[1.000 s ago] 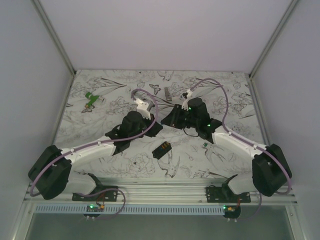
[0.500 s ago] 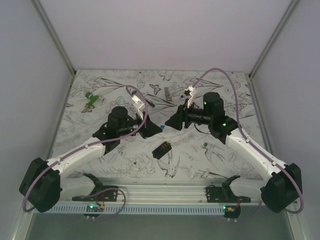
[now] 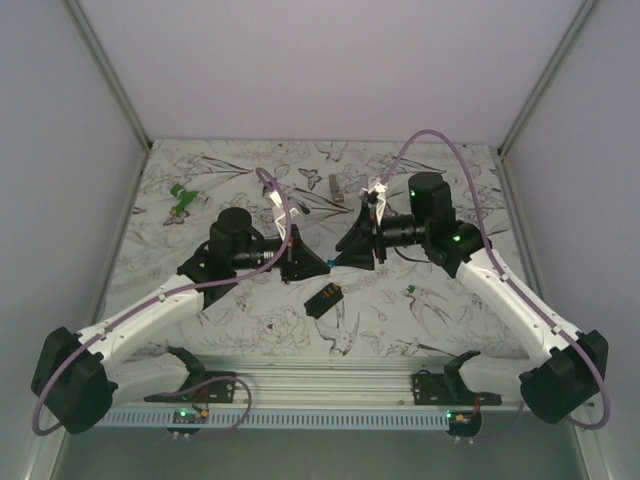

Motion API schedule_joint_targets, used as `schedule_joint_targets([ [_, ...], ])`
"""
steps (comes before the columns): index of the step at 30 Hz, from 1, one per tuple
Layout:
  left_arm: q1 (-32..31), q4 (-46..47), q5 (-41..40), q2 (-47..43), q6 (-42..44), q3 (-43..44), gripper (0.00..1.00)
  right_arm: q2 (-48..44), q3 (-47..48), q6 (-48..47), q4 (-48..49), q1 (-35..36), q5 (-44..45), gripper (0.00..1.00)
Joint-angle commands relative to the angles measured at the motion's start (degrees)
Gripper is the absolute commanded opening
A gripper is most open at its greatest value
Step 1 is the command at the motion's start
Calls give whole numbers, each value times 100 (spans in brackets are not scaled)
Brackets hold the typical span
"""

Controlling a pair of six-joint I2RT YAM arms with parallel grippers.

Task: Snap on the fuse box
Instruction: Pick up the fuse from the center of the board.

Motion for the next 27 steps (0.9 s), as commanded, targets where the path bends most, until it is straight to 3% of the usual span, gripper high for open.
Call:
schedule_joint_targets([
  [1,-105,-76,321,-43,211,241,0,111,224,-318,-357,-31,-384,48],
  [14,-260,-216,289,-31,331,409,0,273,353,-533,-607,-5,-476,36],
  [19,-286,-249,259,13,344,452,0,280,356,-563,-615,-7,-552,25],
  [27,-300,-273,114,59,311,485,0,295,344,-711,-701,48,-643,16],
])
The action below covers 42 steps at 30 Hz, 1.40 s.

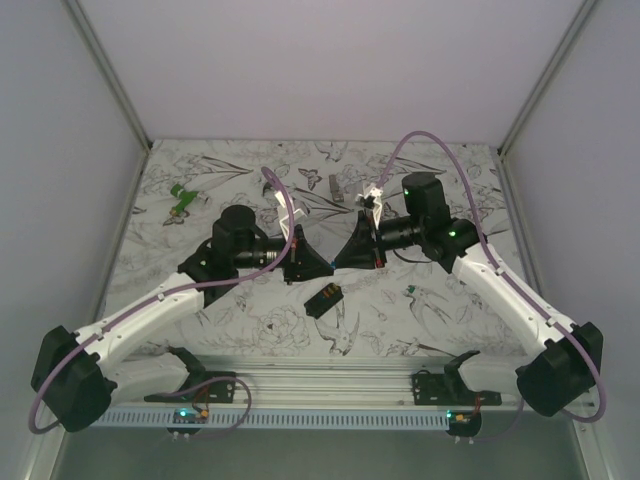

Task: Snap on the fuse box
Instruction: Pick up the fuse from the center of the board, then adjust the fuse box base at the center of the board.

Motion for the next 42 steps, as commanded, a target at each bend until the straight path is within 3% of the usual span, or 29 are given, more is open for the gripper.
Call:
schedule_joint_targets([
  [1,-63,39,34,43,87,181,0,19,211,-185,-70,46,-99,14],
  [7,-71,0,-82,96,30,230,1,-17,203,-234,-99,55,-45,0],
  [9,-64,-58,-274,95,-17,220,13,-41,187,-206,-104,55,208,0],
  [14,-50,-349,-762,31,-46,89,26,-105,71,70,30,69,957,0],
  [17,3,-529,-1424,-139,-234,-216,43,-165,-182,311,251,234,1832,0],
  [23,327,-1105,-2467,-502,-899,-878,62,-266,-910,880,1006,796,3422,0],
  [31,712,-1544,-2777,-494,-1538,-1437,68,-187,-1783,1563,2222,1719,5258,0],
  [36,788,-1609,-2835,-248,-1835,-1640,73,189,-2108,1827,2779,2309,5934,0],
  [42,949,-1618,-2891,29,-1969,-1693,87,658,-2233,2021,3197,2906,6696,0],
])
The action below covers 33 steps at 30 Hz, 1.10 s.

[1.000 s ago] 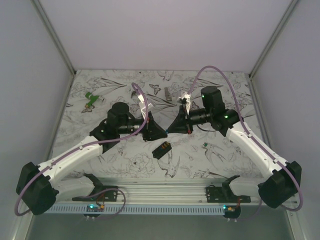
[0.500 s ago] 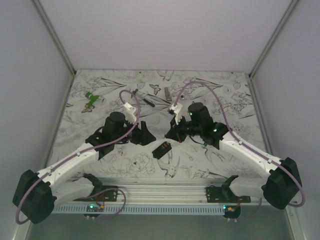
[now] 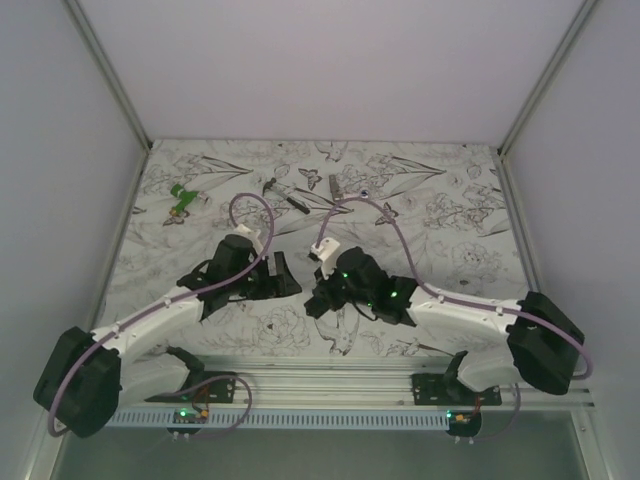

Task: Snap on the fuse box
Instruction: Adjust the fuse box base at the center of the board.

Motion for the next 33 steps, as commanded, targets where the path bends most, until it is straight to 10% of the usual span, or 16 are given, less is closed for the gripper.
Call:
schedule_joint_targets([
  [1,195,-121,-101,191,-216,-99,88,283,-5,268,598,415,996,0],
  [33,933,369,109,1408,247,174,100,1183,232,839,212,883,2085,0],
])
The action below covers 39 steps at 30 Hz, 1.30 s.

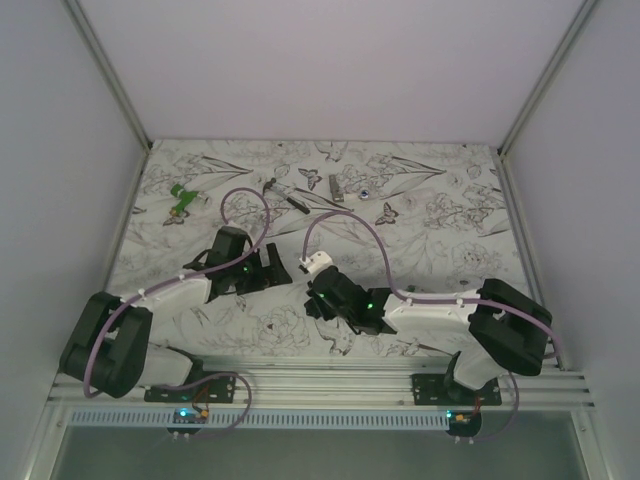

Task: Snap on the fuse box
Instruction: Adjust the fuse box base at the center of the board.

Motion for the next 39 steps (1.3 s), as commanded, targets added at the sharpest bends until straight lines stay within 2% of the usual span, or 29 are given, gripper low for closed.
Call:
schedule_joint_targets([
  [1,35,-3,112,96,49,42,99,45,193,94,79,73,131,0],
  [21,34,-2,190,177,-96,46,99,-187,-3,320,398,90,199,0],
  [39,10,7,457,166,-248,-20,98,44,-22,587,258,151,577,0],
])
